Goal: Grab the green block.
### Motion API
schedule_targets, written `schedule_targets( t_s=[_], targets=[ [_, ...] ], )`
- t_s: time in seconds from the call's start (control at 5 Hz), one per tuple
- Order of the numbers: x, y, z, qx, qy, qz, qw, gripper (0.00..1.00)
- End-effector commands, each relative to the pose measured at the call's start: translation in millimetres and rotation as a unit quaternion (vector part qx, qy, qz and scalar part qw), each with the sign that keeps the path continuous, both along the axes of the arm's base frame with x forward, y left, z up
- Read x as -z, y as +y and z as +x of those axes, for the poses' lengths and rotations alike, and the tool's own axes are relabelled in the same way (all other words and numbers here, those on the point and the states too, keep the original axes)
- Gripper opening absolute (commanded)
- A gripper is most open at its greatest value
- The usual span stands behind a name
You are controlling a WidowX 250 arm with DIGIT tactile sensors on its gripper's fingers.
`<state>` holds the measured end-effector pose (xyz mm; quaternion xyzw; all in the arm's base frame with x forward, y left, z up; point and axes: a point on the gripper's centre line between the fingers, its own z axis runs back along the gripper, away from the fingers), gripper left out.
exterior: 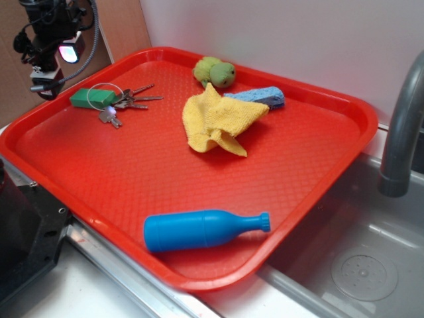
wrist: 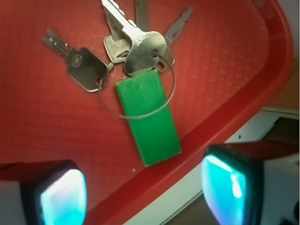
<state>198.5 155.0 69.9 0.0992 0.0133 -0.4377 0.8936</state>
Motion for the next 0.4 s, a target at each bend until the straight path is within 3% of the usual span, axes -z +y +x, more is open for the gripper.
schedule_targets(
  t_s=[0.0, 0.2],
  targets=[
    [-8, -7, 8, 0.007, -0.016, 0.012, 1.000, 1.00],
    [11, -7, 29, 0.043, -0.006, 0.014, 0.999, 1.00]
  ],
)
